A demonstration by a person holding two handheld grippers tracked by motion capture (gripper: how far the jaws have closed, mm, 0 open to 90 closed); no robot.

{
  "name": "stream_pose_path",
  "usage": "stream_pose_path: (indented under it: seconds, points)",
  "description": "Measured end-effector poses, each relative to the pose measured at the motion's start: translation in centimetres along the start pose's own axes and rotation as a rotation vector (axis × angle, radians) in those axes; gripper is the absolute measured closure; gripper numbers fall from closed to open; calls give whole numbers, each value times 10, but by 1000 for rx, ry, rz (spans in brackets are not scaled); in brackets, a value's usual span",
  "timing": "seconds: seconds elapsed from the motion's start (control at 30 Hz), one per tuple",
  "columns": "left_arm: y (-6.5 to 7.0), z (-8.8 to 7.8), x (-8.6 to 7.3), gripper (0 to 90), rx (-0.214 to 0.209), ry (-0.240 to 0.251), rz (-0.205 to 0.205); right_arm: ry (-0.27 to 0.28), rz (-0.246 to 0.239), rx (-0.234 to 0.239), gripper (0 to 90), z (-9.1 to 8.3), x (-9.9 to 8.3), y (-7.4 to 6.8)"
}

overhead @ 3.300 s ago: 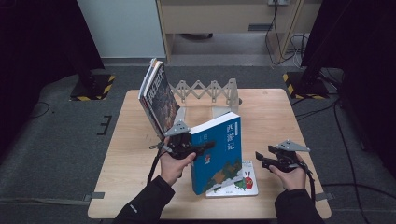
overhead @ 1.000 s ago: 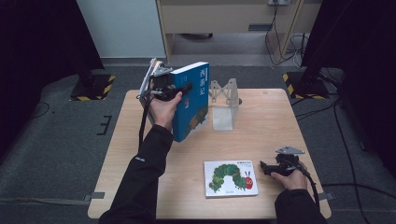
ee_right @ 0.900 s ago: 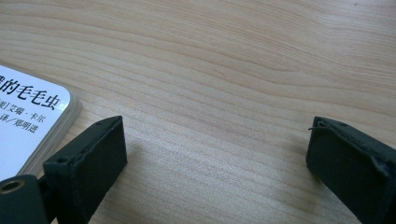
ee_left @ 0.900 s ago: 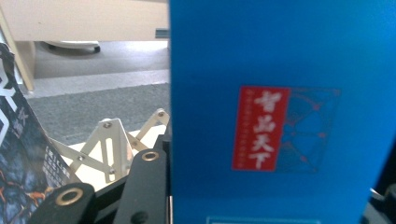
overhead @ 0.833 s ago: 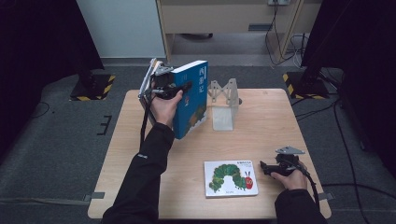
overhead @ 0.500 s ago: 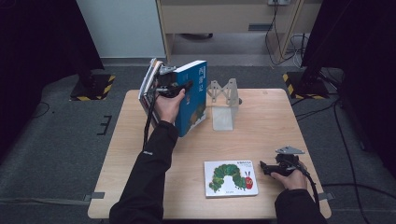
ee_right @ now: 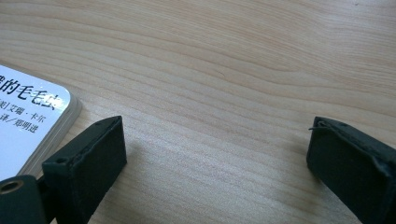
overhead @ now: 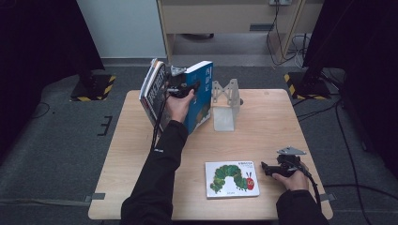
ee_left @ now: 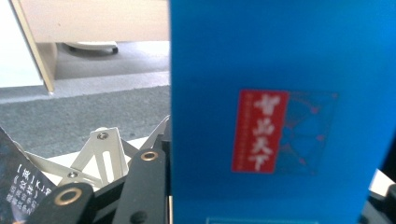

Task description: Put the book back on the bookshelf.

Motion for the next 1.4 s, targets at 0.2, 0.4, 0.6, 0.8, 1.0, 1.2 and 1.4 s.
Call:
stream_pose_path:
  seconds: [0.2,0.4,0.6,0.8,1.0,1.2,1.4]
  points:
    - [1,4,-12,609,-8,-3,-6,1,2,0,50,0,0,0]
    - [2,1,-18,605,-4,17,4,1,2,0,51,0,0,0]
    - [5,-8,-26,602,10,29,23,2,0,1,51,0,0,0]
    - [7,-20,-36,599,41,8,35,2,0,1,51,0,0,0]
    - [2,-34,-50,596,49,-6,15,1,2,1,50,0,0,-1]
    - [0,-42,-59,595,53,5,20,1,2,1,50,0,0,-1]
    - [4,-47,-64,590,44,22,31,2,2,0,50,0,0,-1]
Point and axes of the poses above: each handheld gripper's, and its own axes: z roughly forward along the jaws, x roughly out of its top, y roughly to its right, the point moved 7 cm from there along z, roughly forward along the jaws, and after that the axes turned 6 degrees about z, right-handed, at the moved point
